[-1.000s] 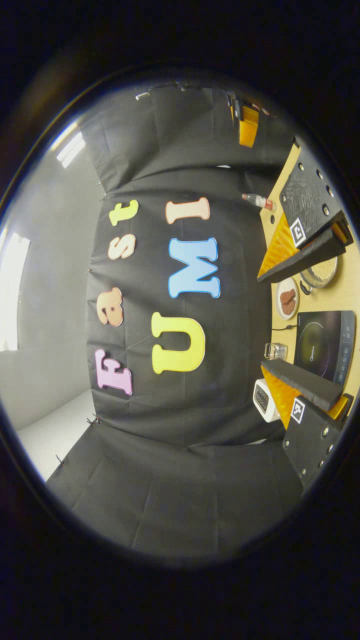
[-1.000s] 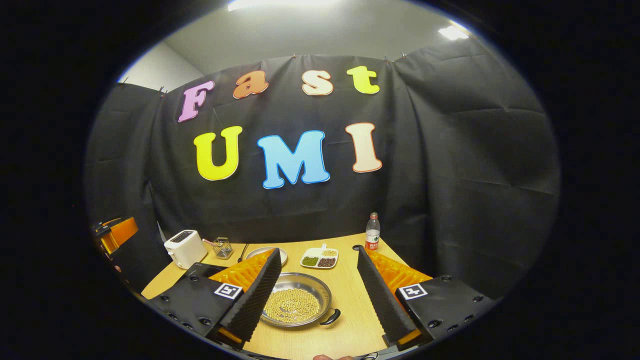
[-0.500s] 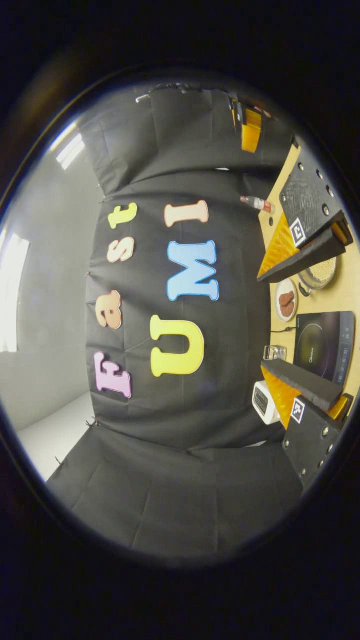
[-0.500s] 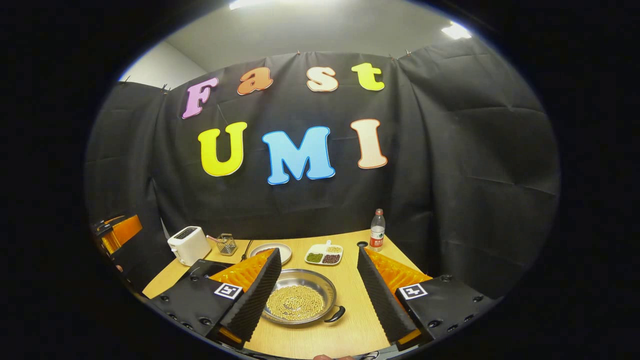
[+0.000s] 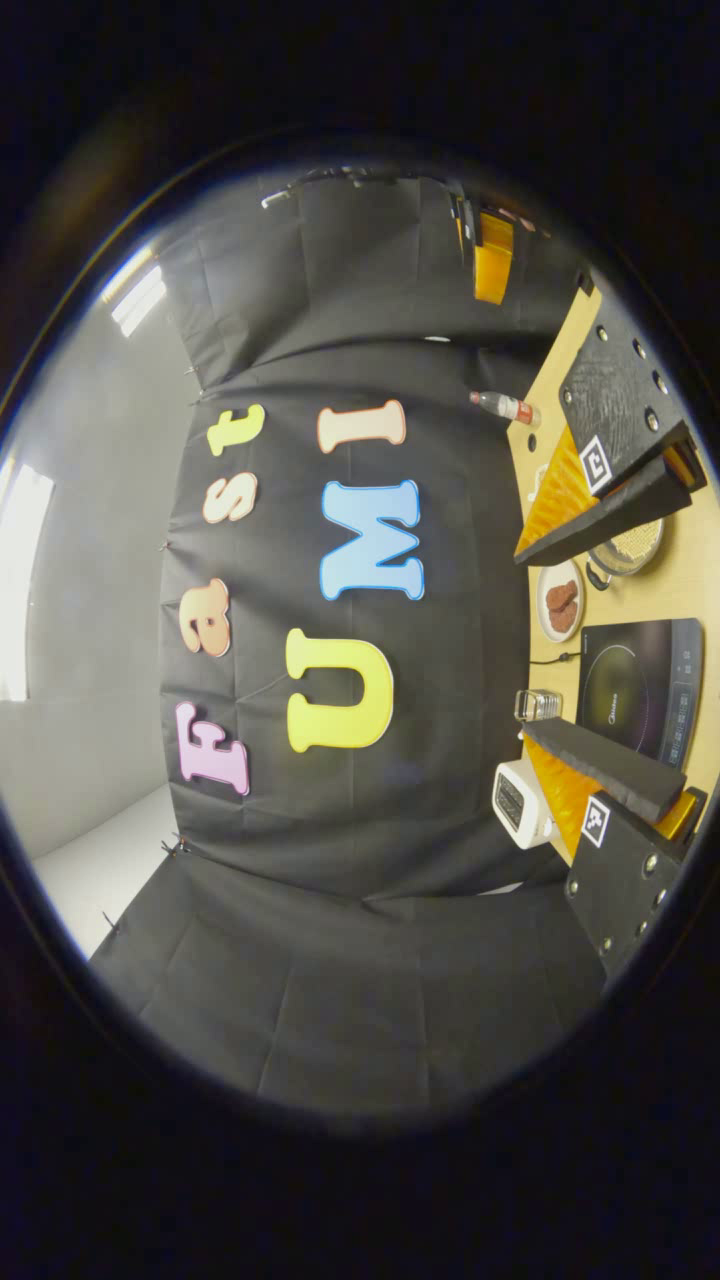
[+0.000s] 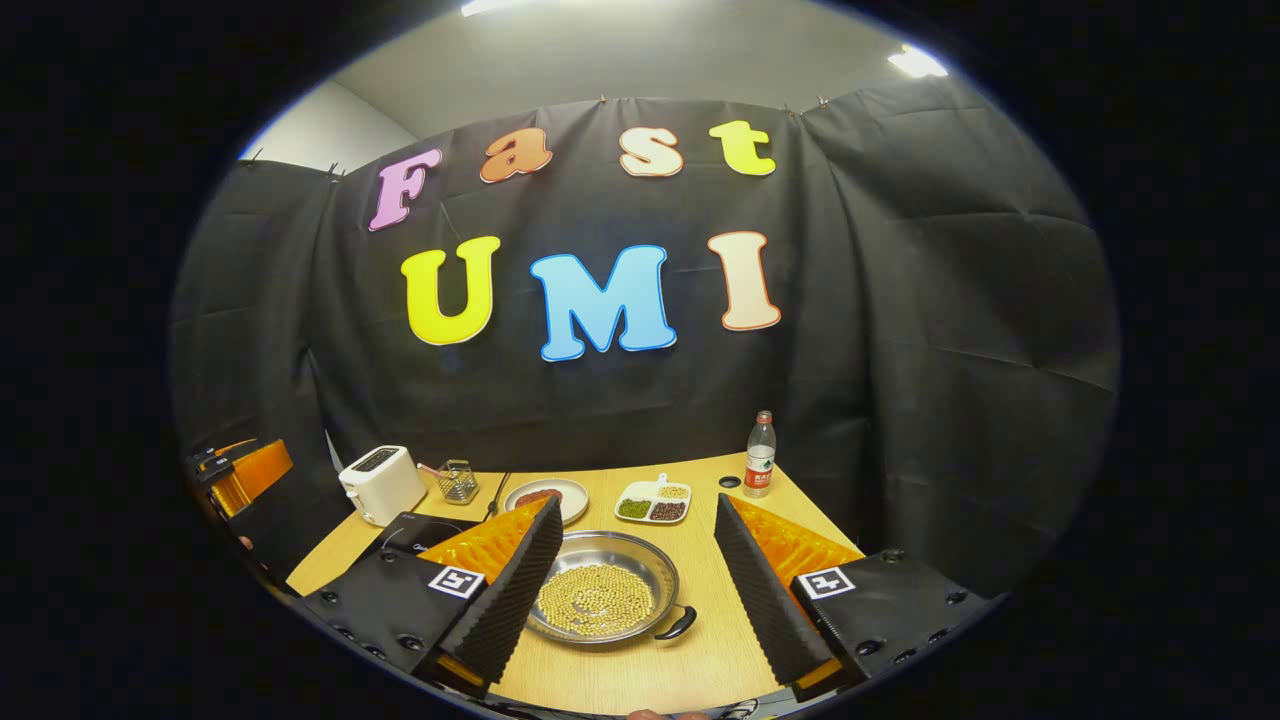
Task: First push the handle of the pot to place it horizontally, then grasp the pot with both hands and set it on the induction cooktop.
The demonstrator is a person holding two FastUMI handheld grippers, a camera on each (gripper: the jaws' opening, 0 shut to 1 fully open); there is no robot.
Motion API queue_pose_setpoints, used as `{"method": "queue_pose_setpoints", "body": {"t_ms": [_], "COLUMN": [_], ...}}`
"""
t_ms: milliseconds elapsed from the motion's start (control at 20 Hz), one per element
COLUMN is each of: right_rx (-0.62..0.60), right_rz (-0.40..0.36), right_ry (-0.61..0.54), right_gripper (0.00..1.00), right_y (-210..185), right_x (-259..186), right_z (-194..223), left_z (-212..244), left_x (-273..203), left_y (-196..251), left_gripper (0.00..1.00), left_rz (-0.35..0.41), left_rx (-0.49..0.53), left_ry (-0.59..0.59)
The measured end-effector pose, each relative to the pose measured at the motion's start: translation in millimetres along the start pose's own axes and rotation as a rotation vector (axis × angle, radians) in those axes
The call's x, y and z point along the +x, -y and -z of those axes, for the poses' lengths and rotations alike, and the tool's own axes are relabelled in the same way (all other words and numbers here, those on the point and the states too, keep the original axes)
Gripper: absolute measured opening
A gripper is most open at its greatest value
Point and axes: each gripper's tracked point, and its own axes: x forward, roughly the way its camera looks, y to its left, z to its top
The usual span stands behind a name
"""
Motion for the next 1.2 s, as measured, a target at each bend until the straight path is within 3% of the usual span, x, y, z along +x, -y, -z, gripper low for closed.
{"method": "queue_pose_setpoints", "body": {"t_ms": [200,600,900,1000,1050,1150,1200], "right_rx": [-0.004,-0.07,-0.105,-0.094,-0.09,-0.076,-0.076], "right_rz": [-0.013,-0.087,-0.14,-0.152,-0.151,-0.158,-0.159], "right_ry": [-0.044,-0.18,-0.338,-0.39,-0.418,-0.473,-0.496], "right_gripper": [0.96,0.97,0.98,0.98,0.96,0.78,0.64], "right_y": [-1.6,-20.0,-28.9,-32.5,-31.8,-34.5,-35.5], "right_x": [2.6,8.9,14.7,18.0,19.9,23.0,23.9], "right_z": [10.2,41.1,94.0,111.2,119.8,135.5,142.6], "left_z": [10.2,31.9,54.7,61.1,65.0,76.0,80.6], "left_x": [-2.2,-12.0,-15.9,-20.7,-22.9,-25.2,-27.3], "left_y": [2.0,-2.3,-16.3,-22.2,-25.0,-31.6,-33.1], "left_gripper": [0.93,0.9,0.93,0.89,0.93,0.93,0.93], "left_rz": [0.016,0.012,-0.034,-0.047,-0.054,-0.065,-0.068], "left_rx": [-0.008,-0.023,-0.047,-0.055,-0.05,-0.035,-0.031], "left_ry": [-0.023,-0.058,-0.111,-0.121,-0.128,-0.145,-0.152]}}
